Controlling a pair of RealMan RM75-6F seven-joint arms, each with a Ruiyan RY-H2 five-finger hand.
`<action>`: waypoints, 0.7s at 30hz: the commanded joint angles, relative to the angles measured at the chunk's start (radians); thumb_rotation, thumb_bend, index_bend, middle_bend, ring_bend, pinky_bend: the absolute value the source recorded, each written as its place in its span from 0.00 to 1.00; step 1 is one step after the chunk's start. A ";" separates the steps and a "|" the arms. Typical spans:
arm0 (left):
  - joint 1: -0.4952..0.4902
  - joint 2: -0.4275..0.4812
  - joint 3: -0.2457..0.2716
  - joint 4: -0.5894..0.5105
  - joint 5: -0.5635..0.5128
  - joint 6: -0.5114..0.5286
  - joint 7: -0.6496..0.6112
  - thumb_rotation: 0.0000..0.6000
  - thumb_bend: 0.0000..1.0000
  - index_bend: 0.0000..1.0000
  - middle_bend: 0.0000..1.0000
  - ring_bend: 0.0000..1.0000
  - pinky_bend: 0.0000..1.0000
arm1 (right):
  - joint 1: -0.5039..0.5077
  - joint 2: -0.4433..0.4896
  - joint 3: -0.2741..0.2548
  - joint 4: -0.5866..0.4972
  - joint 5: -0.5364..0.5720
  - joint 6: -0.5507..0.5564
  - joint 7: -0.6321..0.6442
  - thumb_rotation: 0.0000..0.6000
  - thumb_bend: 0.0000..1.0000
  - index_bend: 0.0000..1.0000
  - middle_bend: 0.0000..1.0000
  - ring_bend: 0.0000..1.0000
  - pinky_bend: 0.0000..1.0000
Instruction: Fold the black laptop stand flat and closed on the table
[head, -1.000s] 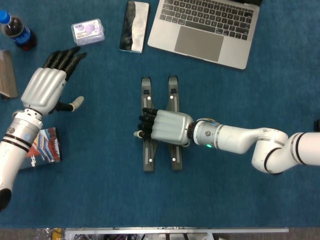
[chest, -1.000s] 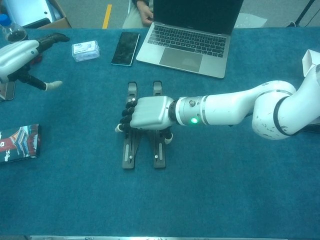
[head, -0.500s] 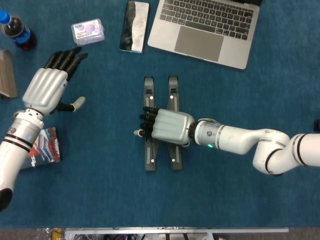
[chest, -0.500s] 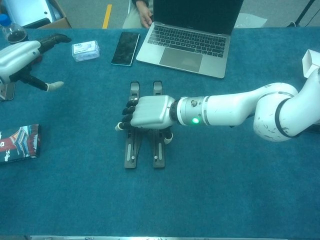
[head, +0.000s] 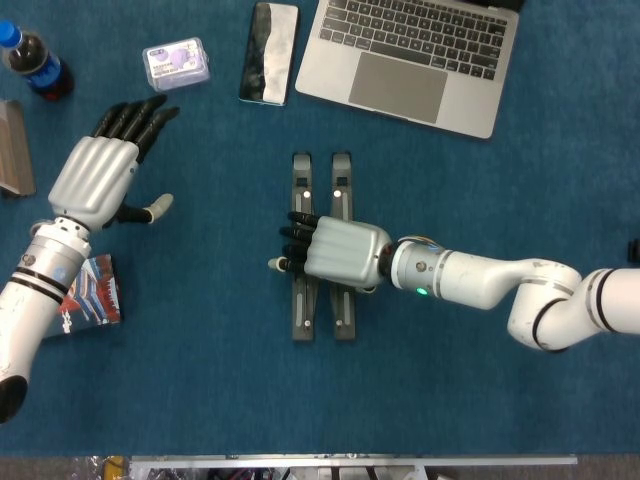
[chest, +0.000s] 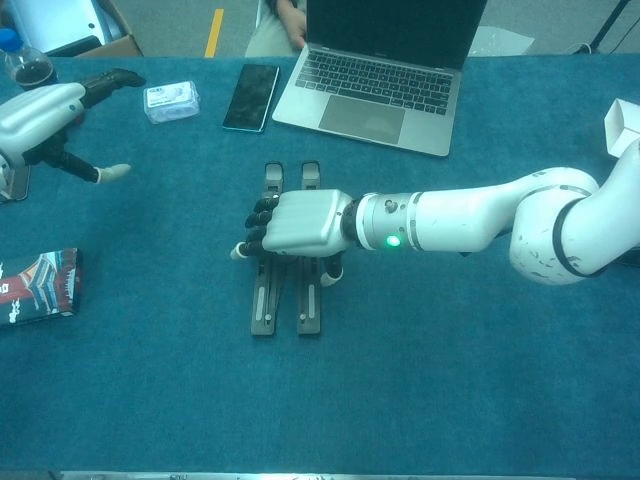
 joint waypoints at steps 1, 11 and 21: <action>0.000 0.000 0.000 -0.001 0.000 -0.001 -0.001 1.00 0.28 0.00 0.00 0.00 0.00 | -0.002 0.001 -0.001 0.000 -0.002 0.004 0.001 1.00 0.21 0.00 0.35 0.07 0.02; -0.001 -0.004 0.000 0.000 0.000 -0.004 -0.001 1.00 0.28 0.00 0.00 0.00 0.00 | -0.009 -0.001 -0.001 0.000 -0.006 0.017 0.006 1.00 0.23 0.00 0.39 0.11 0.02; -0.002 -0.003 0.001 -0.001 0.000 -0.007 0.001 1.00 0.28 0.00 0.00 0.00 0.00 | -0.014 -0.006 -0.003 0.006 -0.011 0.027 0.008 1.00 0.23 0.01 0.44 0.15 0.03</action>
